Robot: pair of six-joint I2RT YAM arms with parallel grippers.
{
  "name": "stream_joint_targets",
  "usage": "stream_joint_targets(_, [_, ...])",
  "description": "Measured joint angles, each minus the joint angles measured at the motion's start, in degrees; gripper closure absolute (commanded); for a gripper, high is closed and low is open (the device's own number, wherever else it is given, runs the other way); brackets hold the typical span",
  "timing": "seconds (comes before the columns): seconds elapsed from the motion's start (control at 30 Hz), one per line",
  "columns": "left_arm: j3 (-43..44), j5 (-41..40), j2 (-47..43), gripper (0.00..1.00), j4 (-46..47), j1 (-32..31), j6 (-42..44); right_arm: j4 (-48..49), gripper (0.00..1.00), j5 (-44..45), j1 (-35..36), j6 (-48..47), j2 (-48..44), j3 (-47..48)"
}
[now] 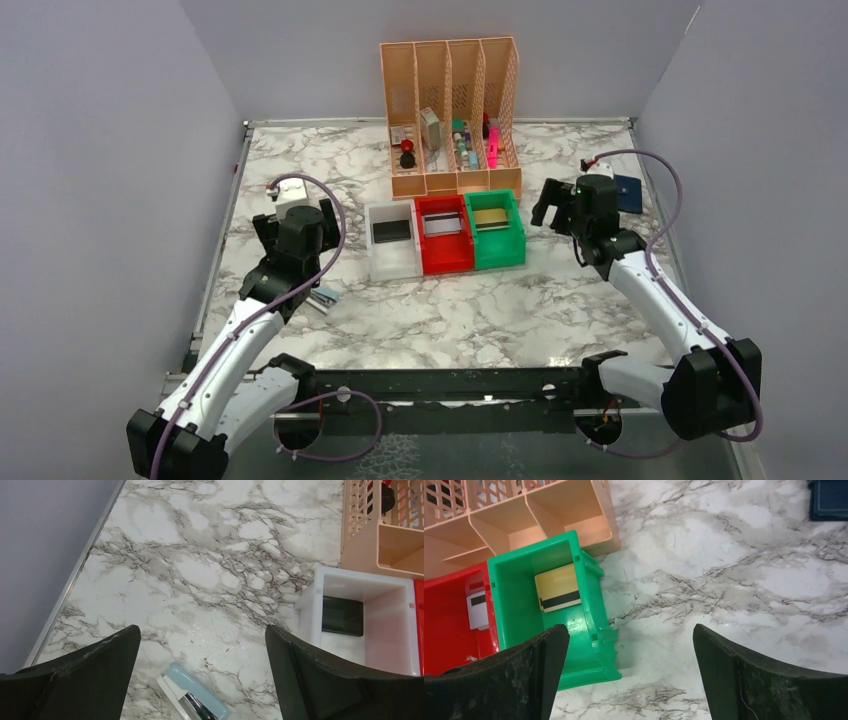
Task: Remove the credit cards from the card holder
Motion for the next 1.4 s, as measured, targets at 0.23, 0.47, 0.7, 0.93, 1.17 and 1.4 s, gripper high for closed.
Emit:
stream_joint_targets(0.23, [-1.5, 0.6, -1.3, 0.01, 1.0, 0.6, -0.9, 0.0, 0.01, -3.1, -1.1, 2.4, 1.9, -1.6])
stream_joint_targets(0.47, [-4.9, 9.3, -6.6, 0.01, 4.3, 2.7, -1.1, 0.0, 0.01, -6.6, -1.3, 3.7, 6.5, -1.7])
stream_joint_targets(0.7, [-5.6, 22.3, -13.2, 0.01, 6.1, 5.6, -0.4, 0.0, 0.01, -9.0, -1.5, 4.5, 10.0, -1.4])
stream_joint_targets(0.93, [-5.7, 25.5, -11.3, 0.01, 5.6, 6.6, -0.2, -3.1, 0.01, -0.7, -2.3, 4.8, 17.4, 4.9])
stream_joint_targets(1.17, [-6.1, 26.0, -9.9, 0.01, 3.6, 8.5, -0.4, -4.1, 0.01, 5.5, -6.9, 4.5, 24.8, 15.0])
stream_joint_targets(1.4, [-7.0, 25.8, -11.9, 0.03, 3.6, 8.9, -0.1, -5.6, 0.01, 8.2, -13.6, 5.0, 33.7, 27.1])
